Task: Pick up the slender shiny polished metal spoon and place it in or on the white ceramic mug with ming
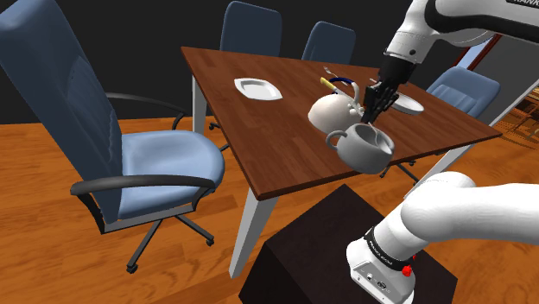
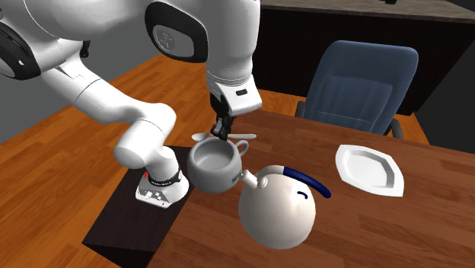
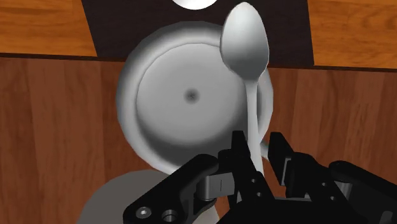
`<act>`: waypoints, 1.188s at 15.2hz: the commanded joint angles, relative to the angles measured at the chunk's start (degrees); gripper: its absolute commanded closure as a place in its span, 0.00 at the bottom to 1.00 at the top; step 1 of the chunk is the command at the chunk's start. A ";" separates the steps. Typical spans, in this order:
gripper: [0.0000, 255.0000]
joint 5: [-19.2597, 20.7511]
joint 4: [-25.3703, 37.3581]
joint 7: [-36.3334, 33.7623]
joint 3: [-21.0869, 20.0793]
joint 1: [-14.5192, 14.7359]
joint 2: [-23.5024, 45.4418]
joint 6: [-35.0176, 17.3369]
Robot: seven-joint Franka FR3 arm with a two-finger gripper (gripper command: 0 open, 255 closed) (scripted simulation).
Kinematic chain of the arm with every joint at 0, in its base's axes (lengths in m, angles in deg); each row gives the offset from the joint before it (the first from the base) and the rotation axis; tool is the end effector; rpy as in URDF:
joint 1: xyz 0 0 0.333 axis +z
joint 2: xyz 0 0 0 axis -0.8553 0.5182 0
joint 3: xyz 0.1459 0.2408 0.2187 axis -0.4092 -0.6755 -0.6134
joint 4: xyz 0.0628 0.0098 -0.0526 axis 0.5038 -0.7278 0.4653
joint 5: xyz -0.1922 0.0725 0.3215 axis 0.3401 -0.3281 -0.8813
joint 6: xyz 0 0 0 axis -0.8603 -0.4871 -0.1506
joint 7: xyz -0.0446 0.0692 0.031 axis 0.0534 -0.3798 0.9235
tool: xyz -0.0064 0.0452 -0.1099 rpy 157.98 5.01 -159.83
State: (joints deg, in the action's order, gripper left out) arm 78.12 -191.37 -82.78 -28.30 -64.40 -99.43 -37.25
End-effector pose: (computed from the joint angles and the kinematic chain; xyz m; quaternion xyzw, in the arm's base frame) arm 0.2352 -0.0621 0.5699 -0.9880 0.1145 0.0623 0.0833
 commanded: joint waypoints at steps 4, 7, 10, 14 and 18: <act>1.00 0.21 -4.32 0.40 0.13 -0.20 -0.76 -3.54; 1.00 0.27 -5.42 0.52 0.18 -0.25 -0.89 -4.51; 1.00 0.26 -5.42 0.53 0.17 -0.26 -0.88 -4.51; 0.00 0.30 -5.46 0.56 0.20 -0.30 -0.97 -4.45; 0.00 0.26 -5.45 0.51 0.15 -0.28 -0.96 -4.47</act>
State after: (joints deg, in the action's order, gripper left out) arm 78.38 -196.81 -82.27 -28.14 -64.68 -100.39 -41.73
